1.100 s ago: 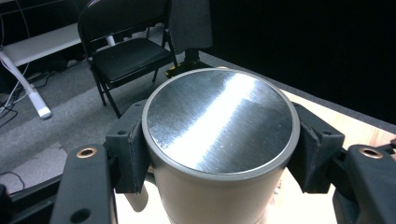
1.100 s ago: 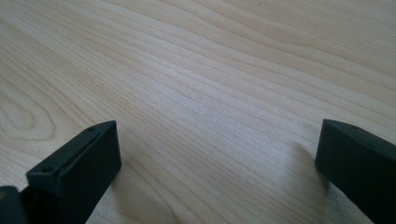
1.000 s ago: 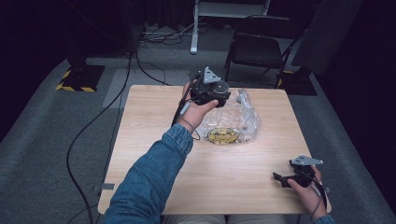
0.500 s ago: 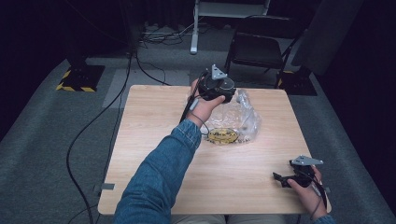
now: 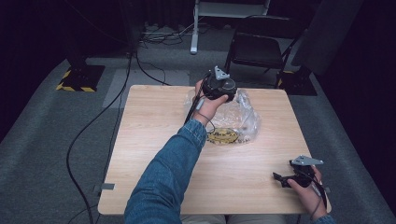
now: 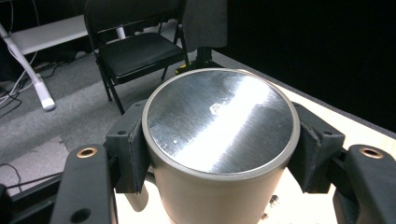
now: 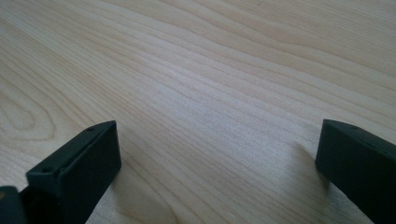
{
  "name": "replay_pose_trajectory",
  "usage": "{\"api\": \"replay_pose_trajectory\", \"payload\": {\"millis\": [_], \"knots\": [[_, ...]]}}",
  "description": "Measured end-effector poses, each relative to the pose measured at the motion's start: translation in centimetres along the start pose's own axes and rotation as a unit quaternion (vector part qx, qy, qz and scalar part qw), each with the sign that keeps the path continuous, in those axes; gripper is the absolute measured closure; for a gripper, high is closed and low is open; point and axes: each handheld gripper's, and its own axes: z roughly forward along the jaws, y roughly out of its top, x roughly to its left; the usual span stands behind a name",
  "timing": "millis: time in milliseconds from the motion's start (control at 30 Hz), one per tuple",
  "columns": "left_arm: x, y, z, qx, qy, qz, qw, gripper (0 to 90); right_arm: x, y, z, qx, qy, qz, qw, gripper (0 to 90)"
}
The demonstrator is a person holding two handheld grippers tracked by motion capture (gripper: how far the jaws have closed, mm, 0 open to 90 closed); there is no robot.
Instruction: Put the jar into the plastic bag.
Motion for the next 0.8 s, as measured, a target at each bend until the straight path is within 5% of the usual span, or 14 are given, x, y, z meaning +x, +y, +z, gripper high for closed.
{"api": "replay_pose_trajectory", "payload": {"millis": [800], "knots": [[0.8, -2.7, 3.0, 0.028, 0.014, -0.006, 0.9995, 32.7, 0.0, 0.0, 0.0, 0.0, 0.0, 0.0, 1.0, 0.2]]}}
